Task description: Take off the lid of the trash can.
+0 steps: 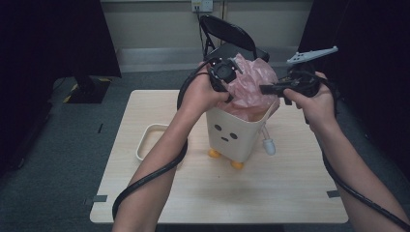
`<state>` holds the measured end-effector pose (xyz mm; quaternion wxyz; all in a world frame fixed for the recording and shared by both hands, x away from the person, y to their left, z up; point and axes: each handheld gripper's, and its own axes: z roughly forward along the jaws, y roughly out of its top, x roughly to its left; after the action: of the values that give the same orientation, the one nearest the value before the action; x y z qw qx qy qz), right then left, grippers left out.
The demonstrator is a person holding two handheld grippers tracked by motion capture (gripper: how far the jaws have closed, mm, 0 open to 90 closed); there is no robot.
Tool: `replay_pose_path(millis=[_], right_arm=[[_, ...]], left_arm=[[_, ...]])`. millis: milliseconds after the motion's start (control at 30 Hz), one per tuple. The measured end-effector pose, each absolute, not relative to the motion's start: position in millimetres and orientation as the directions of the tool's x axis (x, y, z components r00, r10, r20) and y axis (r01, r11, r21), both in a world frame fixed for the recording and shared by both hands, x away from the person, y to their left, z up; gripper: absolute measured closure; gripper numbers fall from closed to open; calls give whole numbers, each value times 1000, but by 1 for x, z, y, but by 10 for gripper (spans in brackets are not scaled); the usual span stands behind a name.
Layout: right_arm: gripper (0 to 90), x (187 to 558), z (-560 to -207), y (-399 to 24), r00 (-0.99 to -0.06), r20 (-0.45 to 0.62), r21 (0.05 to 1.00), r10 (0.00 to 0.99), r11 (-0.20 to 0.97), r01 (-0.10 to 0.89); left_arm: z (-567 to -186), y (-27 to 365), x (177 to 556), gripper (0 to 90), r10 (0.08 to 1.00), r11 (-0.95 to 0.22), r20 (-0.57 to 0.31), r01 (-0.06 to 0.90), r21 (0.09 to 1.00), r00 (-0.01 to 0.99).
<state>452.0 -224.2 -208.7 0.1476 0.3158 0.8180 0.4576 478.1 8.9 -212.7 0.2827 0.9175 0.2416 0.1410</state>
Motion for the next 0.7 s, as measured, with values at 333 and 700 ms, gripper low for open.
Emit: replay_pose_path(millis=[333, 700], right_arm=[[900, 444, -218, -180, -855, 36, 787, 517, 512, 343], [567, 443, -217, -173, -854, 30, 819, 519, 477, 318]], left_arm=[[-182, 32, 480, 295, 556, -594, 85, 324, 736, 827], [-203, -4, 501, 844, 530, -666, 21, 400, 629, 848]])
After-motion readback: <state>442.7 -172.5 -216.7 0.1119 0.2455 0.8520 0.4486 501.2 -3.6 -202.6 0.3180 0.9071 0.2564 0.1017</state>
